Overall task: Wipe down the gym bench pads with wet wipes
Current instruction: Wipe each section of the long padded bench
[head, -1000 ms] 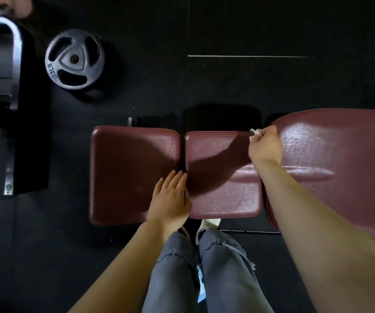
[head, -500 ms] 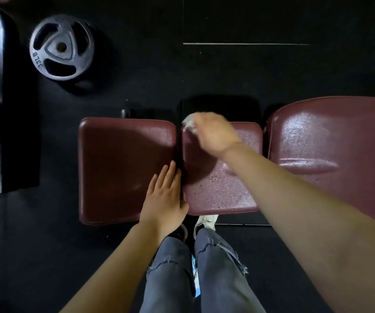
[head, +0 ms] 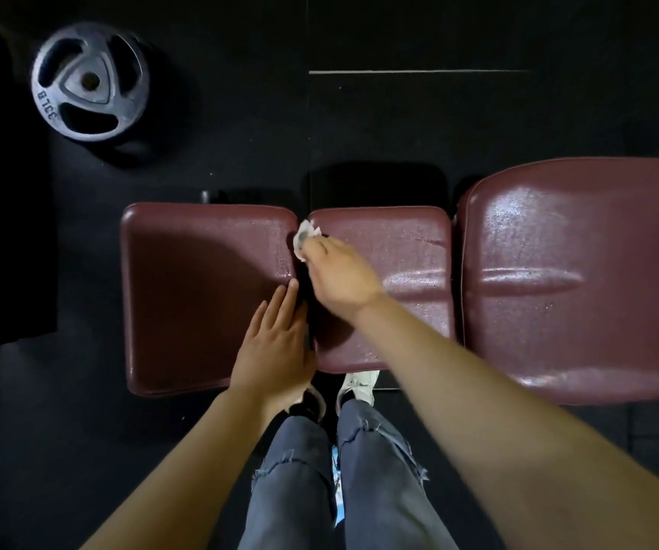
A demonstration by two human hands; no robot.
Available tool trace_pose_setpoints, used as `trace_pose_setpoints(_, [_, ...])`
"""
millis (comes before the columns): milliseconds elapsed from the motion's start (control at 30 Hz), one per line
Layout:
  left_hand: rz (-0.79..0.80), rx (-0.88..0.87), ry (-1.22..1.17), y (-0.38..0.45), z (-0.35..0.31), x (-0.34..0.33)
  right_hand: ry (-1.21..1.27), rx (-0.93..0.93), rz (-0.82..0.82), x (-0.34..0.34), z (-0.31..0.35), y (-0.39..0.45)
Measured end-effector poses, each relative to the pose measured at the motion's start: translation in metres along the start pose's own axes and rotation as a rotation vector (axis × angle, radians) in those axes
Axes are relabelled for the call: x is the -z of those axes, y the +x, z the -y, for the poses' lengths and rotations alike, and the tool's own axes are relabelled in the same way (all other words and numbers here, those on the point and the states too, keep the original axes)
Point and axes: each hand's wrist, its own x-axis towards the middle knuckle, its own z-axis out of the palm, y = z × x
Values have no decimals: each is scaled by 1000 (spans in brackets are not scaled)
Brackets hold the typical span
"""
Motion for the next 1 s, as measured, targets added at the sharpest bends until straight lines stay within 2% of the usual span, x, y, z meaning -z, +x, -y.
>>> trace_pose_setpoints(33, [7, 2, 1, 0, 0, 3, -79, 95, -8, 5, -17, -2])
trace_pose_setpoints(67, [11, 4, 6, 0, -1, 5, -147, 85, -34, 14, -36, -6])
trace_pose_setpoints(100, [23, 3, 9, 0, -2, 6, -206, -15, -72, 23, -56, -12])
trace_pose_setpoints(200, [29, -10, 11, -1, -3, 4, -221, -517, -267, 41, -101, -46])
trace_pose_setpoints(300, [-16, -21, 51, 0, -2, 3, 62, -932, -540, 31, -77, -48])
trace_pose_setpoints(333, [-16, -18, 52, 0, -3, 4, 135, -1001, -599, 21, -61, -40])
trace_pose_setpoints(367, [-7, -21, 53, 1, -2, 3, 138, -978, -586, 9, -41, -33])
trace_pose_setpoints(400, [4, -28, 53, 2, -2, 3, 90, -863, -501, -3, -22, -27])
trace_pose_setpoints(500, [-16, -48, 66, 2, 2, 1, 2, -240, -86, -10, 16, -34])
trace_pose_setpoints(533, [-29, -49, 79, 1, 2, 0, 1, -81, 20, -1, 5, -37])
trace_pose_setpoints(567, [-34, -49, 87, 0, 3, 0, -22, -12, 78, 11, -12, -41])
trace_pose_setpoints(600, [-33, -53, 85, 0, 4, 0, -65, -39, 83, 21, -33, -46])
trace_pose_setpoints(633, [-29, -58, 76, 0, 4, -1, -107, -162, 32, 29, -54, -55])
trace_pose_setpoints(733, [-43, -55, 70, 0, 4, 0, -39, -784, -303, 42, -99, -91])
trace_pose_setpoints(800, [-47, -50, 67, 0, 3, 0, 59, -971, -438, 30, -89, -98])
trace_pose_setpoints(867, [-39, -47, 48, 0, 4, -2, 163, -958, -521, 11, -58, -87])
trace_pose_setpoints(900, [-44, -45, 34, 0, 5, -3, 214, -871, -482, -1, -38, -79])
trace_pose_setpoints(1000, [-41, -53, 19, 0, 6, -3, 214, -379, -131, -22, 20, -60])
